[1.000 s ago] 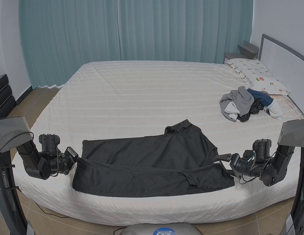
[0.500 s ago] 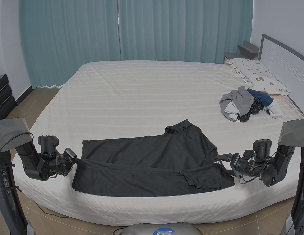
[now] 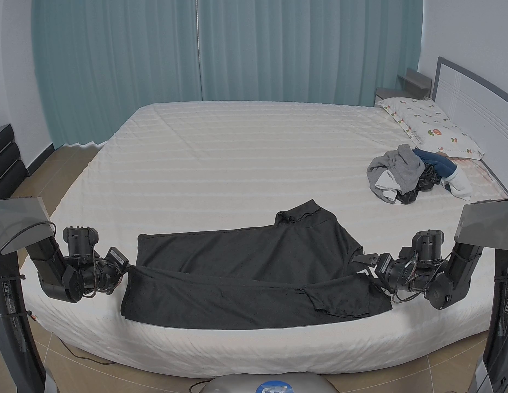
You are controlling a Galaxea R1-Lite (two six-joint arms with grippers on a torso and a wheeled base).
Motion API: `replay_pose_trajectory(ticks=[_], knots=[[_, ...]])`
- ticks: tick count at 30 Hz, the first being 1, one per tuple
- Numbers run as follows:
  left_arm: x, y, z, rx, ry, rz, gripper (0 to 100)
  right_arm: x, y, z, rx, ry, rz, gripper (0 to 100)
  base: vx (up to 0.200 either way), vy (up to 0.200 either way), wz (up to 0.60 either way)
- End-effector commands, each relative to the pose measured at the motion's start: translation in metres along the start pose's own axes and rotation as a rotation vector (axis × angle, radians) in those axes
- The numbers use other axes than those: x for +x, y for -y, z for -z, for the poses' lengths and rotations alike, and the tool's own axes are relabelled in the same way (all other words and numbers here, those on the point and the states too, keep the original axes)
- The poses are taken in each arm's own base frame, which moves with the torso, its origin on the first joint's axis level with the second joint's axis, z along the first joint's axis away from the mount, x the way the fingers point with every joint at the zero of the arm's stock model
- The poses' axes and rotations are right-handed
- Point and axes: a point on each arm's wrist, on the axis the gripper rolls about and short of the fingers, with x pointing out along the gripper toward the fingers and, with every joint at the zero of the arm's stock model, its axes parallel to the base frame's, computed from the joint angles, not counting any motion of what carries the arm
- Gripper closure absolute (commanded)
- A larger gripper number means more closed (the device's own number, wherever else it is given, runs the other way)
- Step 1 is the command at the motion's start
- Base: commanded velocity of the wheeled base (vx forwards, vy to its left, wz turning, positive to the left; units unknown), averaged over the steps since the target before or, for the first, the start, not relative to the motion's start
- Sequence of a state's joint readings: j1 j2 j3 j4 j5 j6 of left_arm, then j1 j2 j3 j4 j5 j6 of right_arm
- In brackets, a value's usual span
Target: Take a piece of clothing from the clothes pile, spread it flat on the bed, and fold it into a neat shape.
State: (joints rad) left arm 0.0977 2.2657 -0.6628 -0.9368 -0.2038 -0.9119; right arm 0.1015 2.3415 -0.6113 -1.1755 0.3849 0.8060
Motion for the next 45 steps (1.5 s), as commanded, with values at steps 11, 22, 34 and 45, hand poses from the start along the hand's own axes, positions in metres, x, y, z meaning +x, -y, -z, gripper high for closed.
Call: replay_pose_trajectory(ticks=[11,22,34,45], knots=[[0.0,0.0,0.0,0.0,-0.001,0.001,100,0.01,0.007,-0.006,-0.038,0.041,-0.014,0,0.0,0.0,0.0],[0.0,0.0,0.0,0.0,-0.001,0.001,100,0.019,0.016,0.001,-0.064,0.015,0.003,100,0.0,0.0,0.0],[0.0,0.0,0.0,-0.001,0.0,0.0,100,0.018,0.02,0.002,-0.09,0.006,0.019,100,0.0,0.0,0.0],[0.001,-0.001,0.002,0.005,-0.004,-0.002,100,0.017,0.018,-0.014,-0.099,0.109,0.002,100,0.0,0.0,0.0]])
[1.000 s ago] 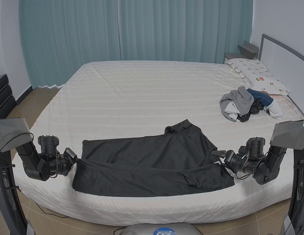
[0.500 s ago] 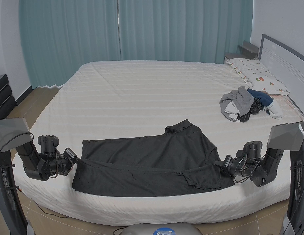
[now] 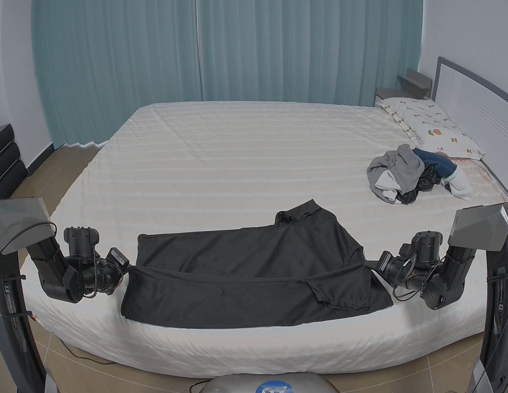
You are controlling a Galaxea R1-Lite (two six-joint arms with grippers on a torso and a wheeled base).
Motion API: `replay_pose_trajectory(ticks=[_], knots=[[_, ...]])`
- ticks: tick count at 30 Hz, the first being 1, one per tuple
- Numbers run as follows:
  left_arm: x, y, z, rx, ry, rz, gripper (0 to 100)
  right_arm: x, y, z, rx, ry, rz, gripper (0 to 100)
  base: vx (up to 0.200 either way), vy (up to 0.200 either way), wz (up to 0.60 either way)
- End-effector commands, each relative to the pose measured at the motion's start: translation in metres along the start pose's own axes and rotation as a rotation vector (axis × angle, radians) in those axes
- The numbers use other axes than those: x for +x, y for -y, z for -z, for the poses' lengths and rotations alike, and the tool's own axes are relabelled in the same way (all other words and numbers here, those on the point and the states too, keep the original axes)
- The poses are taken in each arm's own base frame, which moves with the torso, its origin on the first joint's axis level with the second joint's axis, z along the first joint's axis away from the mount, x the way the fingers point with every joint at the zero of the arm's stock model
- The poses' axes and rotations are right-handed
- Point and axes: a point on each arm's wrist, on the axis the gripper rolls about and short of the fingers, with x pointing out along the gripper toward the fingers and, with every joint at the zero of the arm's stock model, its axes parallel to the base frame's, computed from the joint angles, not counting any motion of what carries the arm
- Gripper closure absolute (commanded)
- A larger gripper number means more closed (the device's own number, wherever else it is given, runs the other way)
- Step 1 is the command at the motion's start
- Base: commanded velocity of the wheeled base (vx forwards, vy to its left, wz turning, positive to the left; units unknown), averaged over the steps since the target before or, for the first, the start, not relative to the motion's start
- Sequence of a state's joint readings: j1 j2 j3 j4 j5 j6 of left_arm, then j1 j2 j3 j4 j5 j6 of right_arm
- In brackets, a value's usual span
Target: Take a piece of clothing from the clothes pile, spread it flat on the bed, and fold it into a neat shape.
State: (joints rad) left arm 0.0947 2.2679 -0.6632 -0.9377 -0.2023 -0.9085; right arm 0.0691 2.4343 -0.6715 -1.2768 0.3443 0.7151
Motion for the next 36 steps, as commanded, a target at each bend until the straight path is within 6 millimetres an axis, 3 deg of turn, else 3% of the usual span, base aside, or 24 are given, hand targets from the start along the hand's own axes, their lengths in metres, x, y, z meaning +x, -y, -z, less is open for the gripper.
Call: replay_pose_trajectory(ticks=[1,15,16,23,28,31,36], knots=[[0.002,-0.001,0.002,0.006,0.001,-0.011,100,0.001,0.002,-0.002,0.0,0.016,0.005,100,0.0,0.0,0.0],[0.004,-0.004,0.006,0.053,0.006,-0.036,100,0.007,0.004,0.003,-0.001,0.001,0.009,100,0.0,0.0,0.0],[0.004,-0.004,0.006,0.051,0.006,-0.036,0,0.007,0.003,0.003,-0.002,0.002,0.006,0,0.0,0.0,0.0],[0.004,-0.002,0.004,0.044,0.009,-0.029,0,0.001,-0.003,0.0,0.007,0.027,-0.014,0,0.0,0.0,0.0],[0.003,-0.002,0.002,0.021,0.017,-0.026,0,-0.029,-0.03,-0.003,0.109,0.041,-0.055,0,0.0,0.0,0.0],[0.003,-0.001,0.002,0.013,0.019,-0.023,0,-0.038,-0.038,0.004,0.129,0.012,-0.058,0,0.0,0.0,0.0],[0.002,-0.001,0.001,0.002,0.018,-0.016,0,-0.042,-0.051,0.035,0.112,-0.096,-0.05,0,-0.12,0.0,0.0]])
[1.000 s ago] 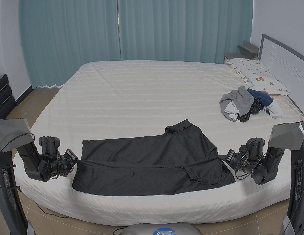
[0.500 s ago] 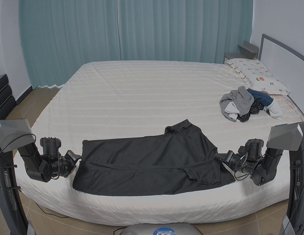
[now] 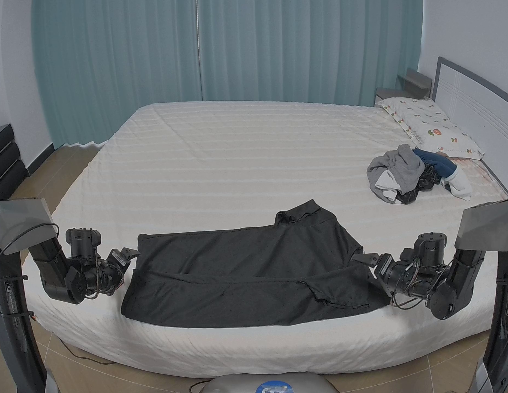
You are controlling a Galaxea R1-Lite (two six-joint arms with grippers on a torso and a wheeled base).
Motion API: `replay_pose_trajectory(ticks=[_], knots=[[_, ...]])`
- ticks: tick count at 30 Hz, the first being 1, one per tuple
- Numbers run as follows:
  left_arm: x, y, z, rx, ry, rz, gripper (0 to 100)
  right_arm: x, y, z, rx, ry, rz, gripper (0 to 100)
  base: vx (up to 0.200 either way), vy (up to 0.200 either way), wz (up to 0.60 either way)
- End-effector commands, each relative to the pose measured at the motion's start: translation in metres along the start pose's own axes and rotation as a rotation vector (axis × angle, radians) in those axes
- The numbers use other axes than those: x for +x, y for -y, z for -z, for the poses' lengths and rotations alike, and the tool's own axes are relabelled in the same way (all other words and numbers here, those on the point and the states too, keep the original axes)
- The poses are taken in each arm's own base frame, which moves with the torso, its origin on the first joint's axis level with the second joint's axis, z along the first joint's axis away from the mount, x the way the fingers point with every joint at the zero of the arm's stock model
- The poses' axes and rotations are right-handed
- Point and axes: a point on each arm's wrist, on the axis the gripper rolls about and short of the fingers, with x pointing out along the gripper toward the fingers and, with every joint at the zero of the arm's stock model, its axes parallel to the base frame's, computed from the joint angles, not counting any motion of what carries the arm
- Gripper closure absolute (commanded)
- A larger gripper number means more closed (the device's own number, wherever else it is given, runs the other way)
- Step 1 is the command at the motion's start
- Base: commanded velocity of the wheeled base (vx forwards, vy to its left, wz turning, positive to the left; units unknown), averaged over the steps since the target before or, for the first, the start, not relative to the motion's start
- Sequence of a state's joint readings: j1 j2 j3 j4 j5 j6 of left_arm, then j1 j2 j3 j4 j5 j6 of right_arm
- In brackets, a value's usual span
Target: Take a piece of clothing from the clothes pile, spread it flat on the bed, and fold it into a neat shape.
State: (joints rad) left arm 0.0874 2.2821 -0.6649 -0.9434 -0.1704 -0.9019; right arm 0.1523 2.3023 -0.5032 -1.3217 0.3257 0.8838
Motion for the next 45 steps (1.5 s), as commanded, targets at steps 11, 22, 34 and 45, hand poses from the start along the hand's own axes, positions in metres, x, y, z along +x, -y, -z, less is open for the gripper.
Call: replay_pose_trajectory(ticks=[11,22,34,45], knots=[[0.0,0.0,-0.002,-0.017,0.01,0.014,0,-0.004,-0.018,0.026,-0.016,-0.102,0.002,0,-0.109,0.0,0.0],[0.0,0.0,-0.002,-0.015,0.016,0.012,0,0.027,-0.017,0.029,0.048,-0.097,0.037,0,0.0,0.0,0.0],[0.001,0.0,-0.002,-0.015,0.016,0.012,0,0.038,-0.02,0.035,0.038,-0.085,0.085,0,0.0,0.0,0.0],[0.001,0.0,-0.002,-0.015,0.016,0.012,0,0.049,-0.02,0.043,0.015,-0.038,0.131,0,0.0,0.0,0.0]])
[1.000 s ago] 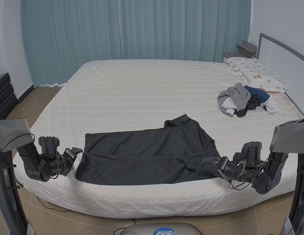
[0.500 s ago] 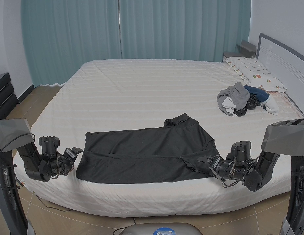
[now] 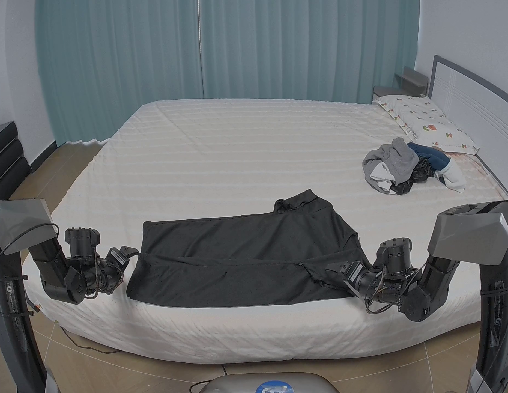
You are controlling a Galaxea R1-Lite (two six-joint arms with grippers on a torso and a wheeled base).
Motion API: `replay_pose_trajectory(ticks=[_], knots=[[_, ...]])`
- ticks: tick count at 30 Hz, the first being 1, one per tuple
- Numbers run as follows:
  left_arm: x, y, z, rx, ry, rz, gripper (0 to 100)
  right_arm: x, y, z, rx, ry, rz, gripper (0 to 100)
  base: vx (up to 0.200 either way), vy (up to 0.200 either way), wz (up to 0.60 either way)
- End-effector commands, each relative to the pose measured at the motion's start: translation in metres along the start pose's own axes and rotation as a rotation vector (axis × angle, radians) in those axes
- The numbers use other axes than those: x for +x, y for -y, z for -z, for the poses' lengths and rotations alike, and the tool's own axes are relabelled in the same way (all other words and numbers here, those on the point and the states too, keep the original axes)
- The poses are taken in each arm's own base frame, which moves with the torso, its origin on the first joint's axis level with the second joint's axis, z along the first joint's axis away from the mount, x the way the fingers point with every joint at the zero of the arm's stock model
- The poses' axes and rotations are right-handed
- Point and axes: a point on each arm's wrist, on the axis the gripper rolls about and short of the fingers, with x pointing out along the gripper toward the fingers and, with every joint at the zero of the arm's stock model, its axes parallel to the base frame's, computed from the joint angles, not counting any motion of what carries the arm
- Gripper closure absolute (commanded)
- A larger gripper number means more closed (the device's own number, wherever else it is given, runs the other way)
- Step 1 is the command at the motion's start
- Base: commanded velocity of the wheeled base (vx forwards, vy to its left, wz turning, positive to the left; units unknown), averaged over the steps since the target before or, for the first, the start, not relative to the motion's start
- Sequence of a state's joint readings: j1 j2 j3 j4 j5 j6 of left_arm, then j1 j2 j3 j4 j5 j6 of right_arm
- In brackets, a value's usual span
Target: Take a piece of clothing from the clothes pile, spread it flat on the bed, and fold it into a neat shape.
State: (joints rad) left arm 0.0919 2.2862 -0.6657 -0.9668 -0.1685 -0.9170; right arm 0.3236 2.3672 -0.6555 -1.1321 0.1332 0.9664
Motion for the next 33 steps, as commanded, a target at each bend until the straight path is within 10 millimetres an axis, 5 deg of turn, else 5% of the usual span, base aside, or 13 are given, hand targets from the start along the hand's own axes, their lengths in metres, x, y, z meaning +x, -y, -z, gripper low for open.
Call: replay_pose_trajectory(ticks=[1,12,13,33], knots=[[0.0,0.0,0.0,0.0,0.0,0.0,0,0.006,0.001,0.005,-0.008,-0.003,0.011,0,0.0,0.0,0.0],[0.0,0.0,0.0,0.0,0.0,0.0,0,0.015,-0.003,0.003,-0.008,0.02,0.064,0,0.0,0.0,0.0],[0.0,0.0,0.0,-0.001,-0.001,-0.001,0,0.016,-0.003,0.003,-0.006,0.027,0.076,100,0.0,0.0,0.0],[0.0,0.0,0.0,0.001,0.0,0.0,0,-0.007,-0.021,-0.006,0.005,0.074,0.044,100,0.0,0.0,0.0]])
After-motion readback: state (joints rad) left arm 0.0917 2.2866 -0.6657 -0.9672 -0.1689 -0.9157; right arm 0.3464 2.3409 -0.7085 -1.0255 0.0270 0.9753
